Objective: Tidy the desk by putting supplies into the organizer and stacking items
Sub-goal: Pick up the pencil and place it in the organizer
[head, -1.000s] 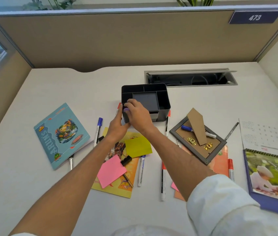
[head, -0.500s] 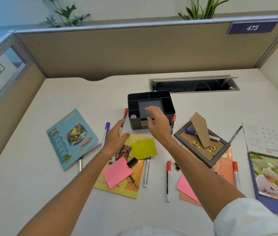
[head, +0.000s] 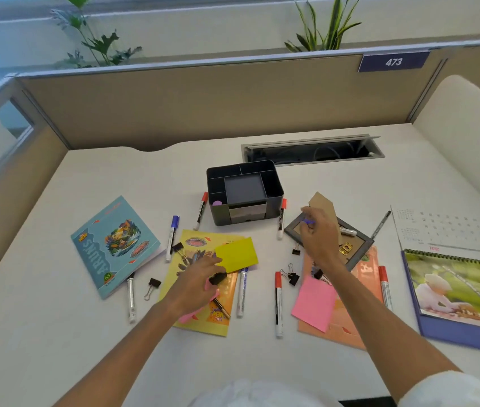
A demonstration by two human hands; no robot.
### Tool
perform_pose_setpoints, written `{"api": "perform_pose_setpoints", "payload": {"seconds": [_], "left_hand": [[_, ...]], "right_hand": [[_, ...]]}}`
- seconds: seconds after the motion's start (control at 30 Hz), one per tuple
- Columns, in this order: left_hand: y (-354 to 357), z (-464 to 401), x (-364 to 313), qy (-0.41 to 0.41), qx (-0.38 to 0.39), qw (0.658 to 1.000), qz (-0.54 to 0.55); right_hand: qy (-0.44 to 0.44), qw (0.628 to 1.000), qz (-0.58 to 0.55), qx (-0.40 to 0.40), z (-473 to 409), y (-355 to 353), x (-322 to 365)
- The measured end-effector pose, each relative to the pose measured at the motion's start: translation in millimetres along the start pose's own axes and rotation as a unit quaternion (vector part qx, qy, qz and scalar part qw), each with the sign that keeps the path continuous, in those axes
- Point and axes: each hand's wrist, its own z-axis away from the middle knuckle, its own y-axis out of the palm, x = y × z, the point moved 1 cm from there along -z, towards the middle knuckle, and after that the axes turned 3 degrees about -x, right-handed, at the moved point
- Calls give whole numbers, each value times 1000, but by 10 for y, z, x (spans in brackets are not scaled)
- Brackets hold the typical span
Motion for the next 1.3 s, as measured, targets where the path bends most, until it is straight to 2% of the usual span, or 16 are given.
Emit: {"api": "perform_pose_setpoints", "payload": {"seconds": [0.33, 0.6, 0.77, 0.87, 0.97, 1.07, 1.2, 1.3], "left_hand": [[103, 160, 11, 97, 44, 987, -118], [278, 143, 113, 164, 4, 962, -218], [297, 114, 105, 181, -24, 964, -191], [307, 52, 55, 165, -30, 977, -135], [295, -25, -79, 94, -32, 995, -11], [277, -126, -235, 37, -61, 991, 111], [193, -219, -442, -58, -133, 956, 256], [122, -308, -553, -166, -179, 889, 388]], "right_hand": [[83, 994, -2, -73, -69, -305, -374], [152, 978, 4, -141, -211, -636, -615], [216, 962, 52, -159, -375, -823, -836], [251, 955, 91, -132, -441, -877, -994], [280, 947, 117, -110, -478, -899, -1108], [303, 938, 135, -102, -504, -898, -1180], [329, 928, 156, -80, -523, -849, -1230], [342, 921, 180, -56, -577, -802, -1292]]}}
